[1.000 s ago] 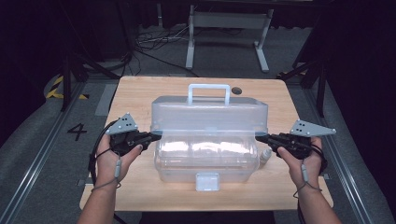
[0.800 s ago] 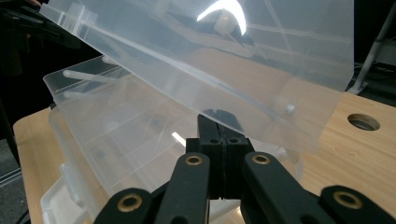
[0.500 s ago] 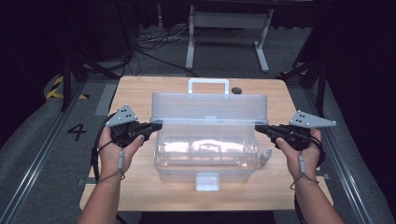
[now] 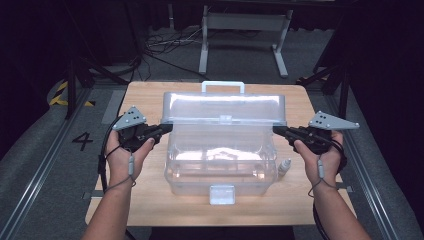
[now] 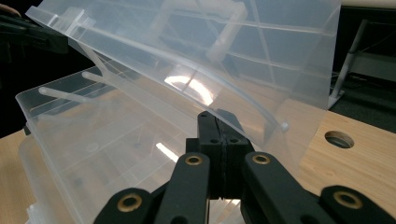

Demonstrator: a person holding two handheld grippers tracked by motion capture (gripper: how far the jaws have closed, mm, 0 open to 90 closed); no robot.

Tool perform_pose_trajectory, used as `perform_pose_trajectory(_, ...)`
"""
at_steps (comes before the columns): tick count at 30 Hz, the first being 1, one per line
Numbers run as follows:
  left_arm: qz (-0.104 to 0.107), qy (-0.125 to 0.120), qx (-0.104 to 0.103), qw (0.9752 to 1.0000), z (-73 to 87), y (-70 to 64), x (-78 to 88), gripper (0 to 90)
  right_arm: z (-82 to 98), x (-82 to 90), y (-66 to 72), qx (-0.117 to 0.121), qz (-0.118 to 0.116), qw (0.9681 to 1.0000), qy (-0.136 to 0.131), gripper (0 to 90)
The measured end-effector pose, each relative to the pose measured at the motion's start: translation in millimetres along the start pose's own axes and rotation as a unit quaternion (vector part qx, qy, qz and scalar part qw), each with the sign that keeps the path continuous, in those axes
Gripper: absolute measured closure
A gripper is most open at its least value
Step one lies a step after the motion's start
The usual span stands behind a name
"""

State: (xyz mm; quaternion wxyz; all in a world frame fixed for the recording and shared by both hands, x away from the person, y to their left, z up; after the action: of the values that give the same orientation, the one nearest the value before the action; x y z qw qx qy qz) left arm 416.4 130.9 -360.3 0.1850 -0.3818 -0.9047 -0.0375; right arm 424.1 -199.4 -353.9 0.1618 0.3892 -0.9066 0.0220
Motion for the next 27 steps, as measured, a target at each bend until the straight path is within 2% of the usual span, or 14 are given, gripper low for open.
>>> perform_pose_trajectory(11, -0.028, -0.011, 0.000, 0.9996, -5.7, 3.7, -3.2, 89.3, -6.6, -3.3, -4.6, 0.001, 0.020, 0.9998, -0.006, 90.0)
perform_pose_trajectory(16, -0.032, -0.018, 0.005, 0.9993, -8.2, 5.9, -4.6, 89.2, -9.4, -4.8, -6.1, -0.003, 0.025, 0.9996, -0.010, 90.0)
perform_pose_trajectory(19, -0.037, -0.016, 0.000, 0.9992, -9.9, 7.2, -5.4, 89.1, -11.4, -6.0, -7.8, -0.004, 0.028, 0.9995, -0.012, 90.0)
perform_pose_trajectory(27, -0.042, -0.018, 0.002, 0.9990, -12.4, 8.7, -6.9, 88.7, -14.0, -8.4, -11.1, -0.008, 0.034, 0.9993, -0.014, 90.0)
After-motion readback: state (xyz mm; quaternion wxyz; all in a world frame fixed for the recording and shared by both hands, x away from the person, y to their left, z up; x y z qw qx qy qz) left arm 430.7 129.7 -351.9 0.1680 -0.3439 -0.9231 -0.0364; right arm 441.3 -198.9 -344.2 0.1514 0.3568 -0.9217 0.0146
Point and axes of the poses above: each handheld gripper's, and its own axes: x roughly backward along the jaws, z roughly out of its underside, y roughly to its left, the point moved 9 cm from there along -x, roughly forward along the jaws, and after that the axes turned 2 degrees about -x, right-handed, at the moved point
